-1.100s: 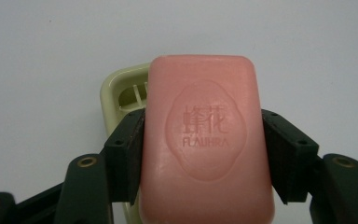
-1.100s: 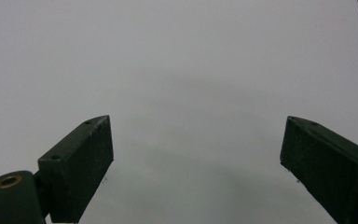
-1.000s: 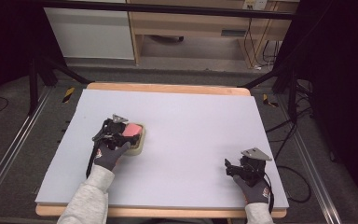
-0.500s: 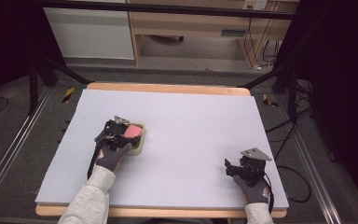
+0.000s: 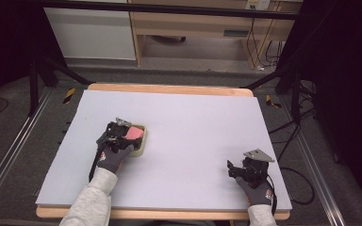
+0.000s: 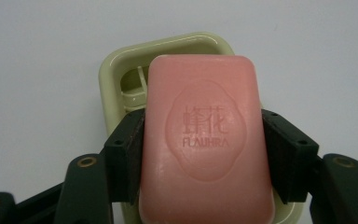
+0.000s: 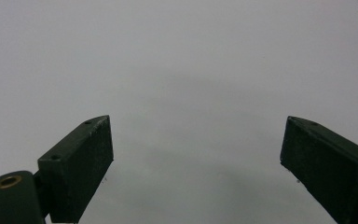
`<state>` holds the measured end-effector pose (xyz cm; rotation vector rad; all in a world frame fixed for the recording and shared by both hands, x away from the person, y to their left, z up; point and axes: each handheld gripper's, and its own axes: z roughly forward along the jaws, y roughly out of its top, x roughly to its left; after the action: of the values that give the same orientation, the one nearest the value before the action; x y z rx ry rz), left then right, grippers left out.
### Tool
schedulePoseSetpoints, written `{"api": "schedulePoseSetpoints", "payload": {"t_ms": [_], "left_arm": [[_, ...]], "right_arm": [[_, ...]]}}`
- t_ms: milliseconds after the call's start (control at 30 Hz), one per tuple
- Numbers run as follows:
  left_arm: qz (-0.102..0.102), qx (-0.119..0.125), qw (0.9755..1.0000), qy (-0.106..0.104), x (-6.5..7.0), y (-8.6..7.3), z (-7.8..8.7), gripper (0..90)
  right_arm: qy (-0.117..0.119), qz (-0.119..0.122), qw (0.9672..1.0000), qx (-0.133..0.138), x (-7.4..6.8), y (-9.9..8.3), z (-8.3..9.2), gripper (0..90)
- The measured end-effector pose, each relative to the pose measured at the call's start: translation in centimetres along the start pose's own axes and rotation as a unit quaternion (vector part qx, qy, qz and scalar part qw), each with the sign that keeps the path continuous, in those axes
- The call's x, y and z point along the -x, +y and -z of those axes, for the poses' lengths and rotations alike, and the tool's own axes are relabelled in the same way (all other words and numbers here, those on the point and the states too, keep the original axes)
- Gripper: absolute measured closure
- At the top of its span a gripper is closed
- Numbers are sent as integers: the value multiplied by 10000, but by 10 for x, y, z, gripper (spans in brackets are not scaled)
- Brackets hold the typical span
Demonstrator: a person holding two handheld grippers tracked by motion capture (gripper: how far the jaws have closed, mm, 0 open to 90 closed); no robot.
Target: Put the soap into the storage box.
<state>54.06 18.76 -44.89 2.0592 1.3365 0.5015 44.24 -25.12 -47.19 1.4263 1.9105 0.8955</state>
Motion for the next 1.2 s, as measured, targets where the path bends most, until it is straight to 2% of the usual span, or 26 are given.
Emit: {"api": "schedulePoseSetpoints", "payload": {"t_ms": [433,500,600,800,967,1200], "left_arm": [[38,15,10000,1,0,-1,-1,370],[50,75,10000,-9,-1,0,1,352],[168,243,9994,-162,-3,0,5,337],[179,434,9987,-187,-4,3,14,315],[104,631,9977,-221,-2,6,25,298],[-151,747,9966,-314,3,1,38,278]], "right_arm": [[-7,12,10000,0,0,0,0,95],[-8,15,10000,-2,0,0,0,95],[-8,30,10000,-8,0,0,0,95],[-14,-17,10000,1,0,0,0,94],[-27,-22,10000,8,0,0,0,95],[-68,-87,9999,3,2,0,0,94]]}}
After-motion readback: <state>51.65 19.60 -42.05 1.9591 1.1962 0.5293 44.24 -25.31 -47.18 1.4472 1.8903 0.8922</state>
